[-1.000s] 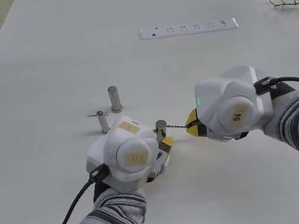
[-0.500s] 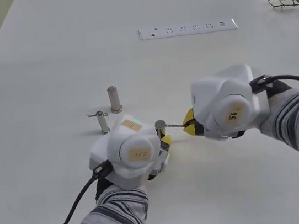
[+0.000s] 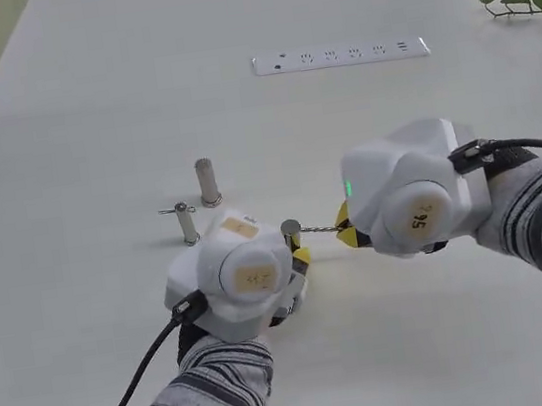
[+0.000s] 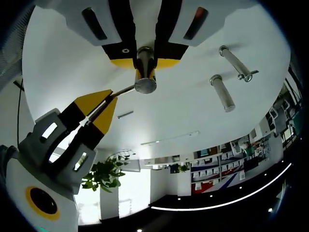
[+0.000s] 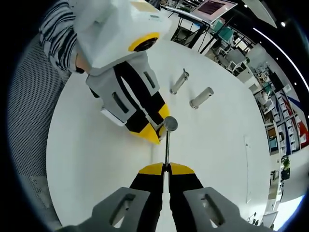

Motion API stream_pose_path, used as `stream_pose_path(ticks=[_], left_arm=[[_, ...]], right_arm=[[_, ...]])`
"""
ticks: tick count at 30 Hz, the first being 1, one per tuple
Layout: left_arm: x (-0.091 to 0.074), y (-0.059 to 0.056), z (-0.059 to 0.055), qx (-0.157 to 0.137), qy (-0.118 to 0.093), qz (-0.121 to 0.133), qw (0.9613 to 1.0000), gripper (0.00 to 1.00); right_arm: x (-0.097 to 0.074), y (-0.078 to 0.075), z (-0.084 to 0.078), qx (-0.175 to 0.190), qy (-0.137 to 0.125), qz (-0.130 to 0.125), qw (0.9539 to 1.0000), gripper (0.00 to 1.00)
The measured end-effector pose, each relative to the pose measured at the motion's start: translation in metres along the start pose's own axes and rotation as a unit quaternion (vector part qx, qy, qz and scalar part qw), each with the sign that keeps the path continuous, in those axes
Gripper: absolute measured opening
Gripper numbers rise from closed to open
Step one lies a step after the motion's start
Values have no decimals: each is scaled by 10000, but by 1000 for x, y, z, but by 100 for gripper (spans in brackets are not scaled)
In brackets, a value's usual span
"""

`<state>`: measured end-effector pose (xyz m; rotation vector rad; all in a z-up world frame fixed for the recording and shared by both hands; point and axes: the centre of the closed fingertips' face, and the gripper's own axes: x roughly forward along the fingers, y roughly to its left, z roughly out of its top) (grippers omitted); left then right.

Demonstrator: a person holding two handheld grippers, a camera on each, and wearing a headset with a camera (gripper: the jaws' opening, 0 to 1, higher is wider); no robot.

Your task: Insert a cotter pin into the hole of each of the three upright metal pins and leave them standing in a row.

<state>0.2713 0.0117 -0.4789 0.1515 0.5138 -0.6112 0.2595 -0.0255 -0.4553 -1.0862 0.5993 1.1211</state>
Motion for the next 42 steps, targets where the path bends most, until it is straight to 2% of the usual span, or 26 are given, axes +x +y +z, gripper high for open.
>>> stream_pose_path(ticks=[9,18,23,27,36,42], left_arm=[[0,0,0,45,29,18,10000,10],[0,0,0,47,44,19,10000,10],[0,-1,0,65,56,17,10000,10],[0,-1,0,80,55,11,10000,10],[0,0,0,114,41,62,9999,10],[0,0,-1,56,46,114,9999,10]], right_arm=[[-7,1,2,158,45,24,9999,0],[-12,1,5,259,-59,45,9996,0],[-15,1,9,199,-139,64,9997,0],[-13,0,9,164,-151,40,9997,0],[-6,1,10,627,-401,114,9972,0],[-2,1,15,560,-445,103,9974,0]])
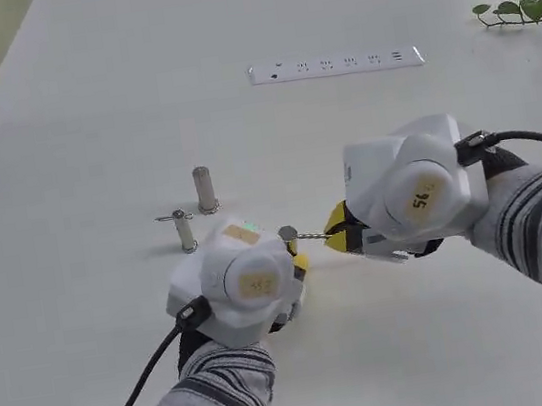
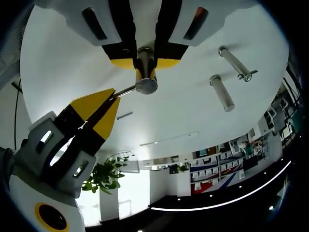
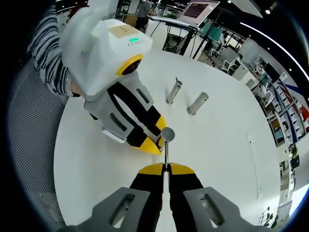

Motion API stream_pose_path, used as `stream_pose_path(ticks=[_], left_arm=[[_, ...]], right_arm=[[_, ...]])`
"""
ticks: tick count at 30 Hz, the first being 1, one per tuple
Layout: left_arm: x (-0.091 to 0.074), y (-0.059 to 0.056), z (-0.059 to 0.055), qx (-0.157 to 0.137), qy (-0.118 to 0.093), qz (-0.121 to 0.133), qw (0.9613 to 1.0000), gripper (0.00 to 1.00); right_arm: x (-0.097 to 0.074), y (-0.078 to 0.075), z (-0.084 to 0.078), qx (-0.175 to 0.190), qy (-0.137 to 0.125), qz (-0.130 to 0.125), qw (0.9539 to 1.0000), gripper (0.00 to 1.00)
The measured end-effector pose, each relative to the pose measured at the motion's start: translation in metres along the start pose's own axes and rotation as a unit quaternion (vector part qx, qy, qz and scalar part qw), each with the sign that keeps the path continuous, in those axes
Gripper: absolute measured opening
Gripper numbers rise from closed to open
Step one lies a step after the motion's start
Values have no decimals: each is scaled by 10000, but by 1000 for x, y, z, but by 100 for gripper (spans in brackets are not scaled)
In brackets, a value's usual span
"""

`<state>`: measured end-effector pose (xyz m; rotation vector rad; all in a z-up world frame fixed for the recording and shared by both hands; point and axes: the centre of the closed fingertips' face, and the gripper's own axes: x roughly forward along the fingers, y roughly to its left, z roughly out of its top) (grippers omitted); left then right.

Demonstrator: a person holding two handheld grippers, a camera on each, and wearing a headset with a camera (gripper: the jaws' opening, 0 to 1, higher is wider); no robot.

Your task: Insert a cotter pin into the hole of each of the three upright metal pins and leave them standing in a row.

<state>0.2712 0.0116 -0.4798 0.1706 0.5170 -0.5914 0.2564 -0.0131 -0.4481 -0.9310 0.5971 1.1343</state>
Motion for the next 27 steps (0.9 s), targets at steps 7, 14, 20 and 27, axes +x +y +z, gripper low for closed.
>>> stream_pose_path(ticks=[7,14,20,27], left_arm=[[0,0,-1,-19,-3,83,10000,10],[1,1,-2,-1,18,121,9999,10],[2,1,-3,-128,21,146,9998,10],[2,1,-3,-209,24,201,9996,10]], right_arm=[[6,-1,5,-134,-55,-15,9999,0],[11,-2,12,-179,-144,-8,9997,0],[13,-2,16,-220,-196,-29,9996,0],[15,-5,22,-189,-270,-148,9993,0]])
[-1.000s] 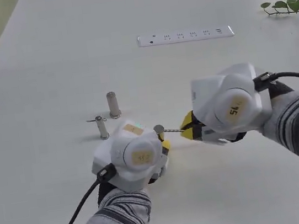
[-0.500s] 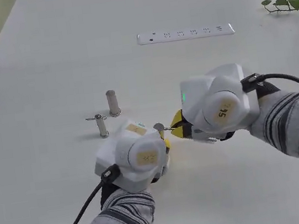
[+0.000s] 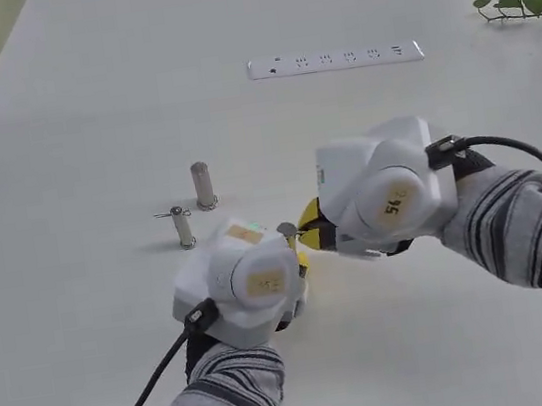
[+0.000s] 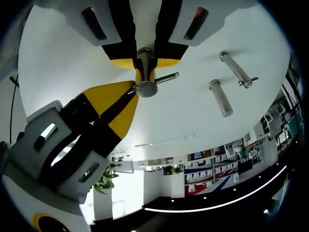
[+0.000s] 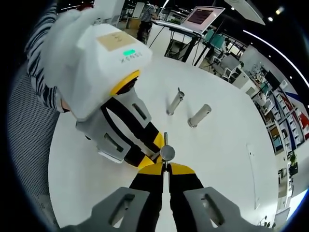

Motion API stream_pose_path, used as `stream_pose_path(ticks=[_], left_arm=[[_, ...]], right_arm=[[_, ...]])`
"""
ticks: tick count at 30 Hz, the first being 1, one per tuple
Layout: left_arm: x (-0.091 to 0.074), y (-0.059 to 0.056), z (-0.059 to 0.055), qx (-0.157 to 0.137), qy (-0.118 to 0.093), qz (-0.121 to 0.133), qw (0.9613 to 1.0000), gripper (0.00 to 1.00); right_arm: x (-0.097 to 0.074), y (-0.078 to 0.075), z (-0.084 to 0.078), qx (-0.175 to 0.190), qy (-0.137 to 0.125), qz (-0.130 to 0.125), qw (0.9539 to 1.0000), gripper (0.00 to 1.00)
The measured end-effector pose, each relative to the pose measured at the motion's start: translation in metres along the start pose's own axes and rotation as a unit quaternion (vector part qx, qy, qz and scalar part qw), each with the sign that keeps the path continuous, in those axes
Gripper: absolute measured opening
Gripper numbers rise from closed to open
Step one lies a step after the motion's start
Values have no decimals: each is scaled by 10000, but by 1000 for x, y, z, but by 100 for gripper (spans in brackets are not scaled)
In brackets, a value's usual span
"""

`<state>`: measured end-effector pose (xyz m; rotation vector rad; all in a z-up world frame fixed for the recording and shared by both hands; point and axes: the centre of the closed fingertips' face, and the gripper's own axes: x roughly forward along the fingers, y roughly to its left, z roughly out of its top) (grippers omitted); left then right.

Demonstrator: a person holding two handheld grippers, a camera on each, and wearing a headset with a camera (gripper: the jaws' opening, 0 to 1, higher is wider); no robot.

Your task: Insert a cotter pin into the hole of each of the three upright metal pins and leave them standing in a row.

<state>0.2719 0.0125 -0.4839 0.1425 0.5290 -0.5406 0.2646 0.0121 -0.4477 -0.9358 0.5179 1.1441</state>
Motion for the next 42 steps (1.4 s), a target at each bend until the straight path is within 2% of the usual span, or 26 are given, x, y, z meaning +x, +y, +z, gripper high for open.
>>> stream_pose_path(ticks=[2,3,4,5,10,14,17,21,35,39,42], left_arm=[[0,0,0,-26,2,6,10000,10],[0,0,0,-25,6,10,10000,10],[0,0,0,-28,7,17,10000,10],[0,0,0,-41,8,25,10000,10],[1,0,-1,-89,11,57,9999,10],[1,1,-1,-166,27,72,9998,10],[1,1,-1,-193,43,81,9998,10],[1,1,-2,-273,52,85,9996,10],[0,1,-2,-269,50,144,9995,10],[0,1,-2,-219,37,145,9996,10],[1,1,-1,-172,9,115,9998,9]], right_arm=[[0,-1,0,-125,11,-79,9999,3],[-1,-1,0,-71,-27,-89,9999,5],[-2,-1,3,32,-104,-71,9999,7],[-4,3,5,294,-209,36,9993,8],[-12,-3,2,419,-140,-32,9990,7],[-15,-1,1,613,-182,50,9979,3],[-13,0,-5,570,-52,33,9984,2],[-12,3,-5,667,-69,72,9977,0],[-10,3,-3,714,-78,64,9974,0],[-11,0,-4,968,-182,-17,9951,0],[-12,-3,-6,1253,-257,-85,9918,5]])
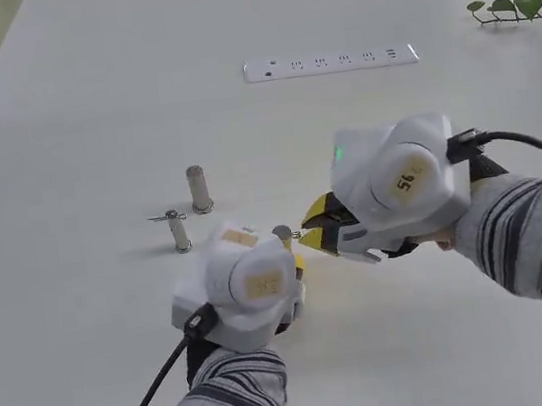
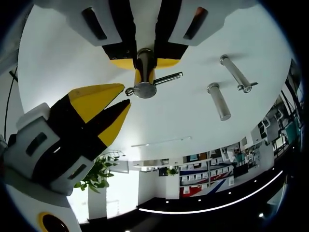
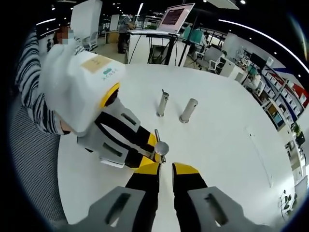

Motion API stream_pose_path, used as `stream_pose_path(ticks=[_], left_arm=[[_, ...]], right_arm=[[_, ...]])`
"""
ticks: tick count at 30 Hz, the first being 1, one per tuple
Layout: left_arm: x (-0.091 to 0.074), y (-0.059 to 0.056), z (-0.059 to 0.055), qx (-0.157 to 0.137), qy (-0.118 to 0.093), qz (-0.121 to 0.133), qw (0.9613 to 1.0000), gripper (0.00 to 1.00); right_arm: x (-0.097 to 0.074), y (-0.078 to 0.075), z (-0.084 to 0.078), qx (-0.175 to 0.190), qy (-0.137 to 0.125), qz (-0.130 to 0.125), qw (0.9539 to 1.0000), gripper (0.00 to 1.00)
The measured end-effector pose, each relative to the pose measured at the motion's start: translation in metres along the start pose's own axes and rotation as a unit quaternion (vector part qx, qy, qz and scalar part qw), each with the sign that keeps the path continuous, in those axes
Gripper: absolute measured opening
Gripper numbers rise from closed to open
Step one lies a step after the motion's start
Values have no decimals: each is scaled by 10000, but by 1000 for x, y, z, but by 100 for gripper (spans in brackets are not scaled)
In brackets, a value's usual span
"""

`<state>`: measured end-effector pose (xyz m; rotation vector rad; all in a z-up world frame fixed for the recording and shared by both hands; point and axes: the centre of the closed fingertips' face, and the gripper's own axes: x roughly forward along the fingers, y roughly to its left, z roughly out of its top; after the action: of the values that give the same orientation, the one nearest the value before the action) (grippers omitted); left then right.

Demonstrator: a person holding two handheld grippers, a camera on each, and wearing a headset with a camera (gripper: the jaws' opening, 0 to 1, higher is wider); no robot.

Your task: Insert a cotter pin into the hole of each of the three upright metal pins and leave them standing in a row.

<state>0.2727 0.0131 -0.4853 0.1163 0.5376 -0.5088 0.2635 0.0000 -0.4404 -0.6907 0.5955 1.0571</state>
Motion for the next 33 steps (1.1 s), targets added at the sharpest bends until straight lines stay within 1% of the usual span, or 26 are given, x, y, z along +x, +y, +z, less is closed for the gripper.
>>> stream_pose_path(ticks=[1,2,4,7,9,11,12,14,15,17,18,20,22,26,32,33], left_arm=[[0,1,0,23,0,6,10000,9],[1,2,1,99,2,21,9999,9],[2,3,2,26,-10,8,10000,9],[3,8,4,62,-7,43,10000,9],[3,11,7,6,-36,49,10000,9],[3,15,15,51,-124,55,9999,9],[4,16,17,73,-135,51,9999,9],[7,22,18,233,-19,112,9997,9],[8,25,20,233,-30,138,9996,9],[10,30,22,81,-65,140,9998,9],[10,32,23,72,-64,155,9998,9],[13,37,23,59,-23,204,9998,9],[15,41,22,-33,24,218,9998,9],[16,44,23,-25,36,252,9997,9],[19,42,19,-67,90,264,9996,9],[19,42,18,-112,104,272,9995,9]], right_arm=[[0,-1,-1,92,-3,-10,10000,6],[-1,-3,-5,265,14,-51,9996,6],[-3,-6,-9,395,26,-122,9991,6],[-7,-11,-15,602,21,-231,9979,7],[-9,-13,-18,711,19,-280,9971,7],[-12,-15,-21,811,-3,-324,9962,7],[-13,-16,-22,871,-6,-341,9956,7],[-14,-17,-25,1002,-9,-368,9943,7],[-14,-17,-25,1072,-18,-378,9935,7],[-15,-18,-26,1166,-39,-398,9924,7],[-15,-18,-26,1207,-46,-406,9918,7],[-16,-20,-27,1310,-85,-435,9904,7],[-16,-20,-27,1403,-111,-429,9891,7],[-15,-21,-28,1558,-147,-426,9868,8],[-16,-24,-27,1661,-177,-454,9849,8],[-16,-24,-28,1659,-165,-473,9849,7]])
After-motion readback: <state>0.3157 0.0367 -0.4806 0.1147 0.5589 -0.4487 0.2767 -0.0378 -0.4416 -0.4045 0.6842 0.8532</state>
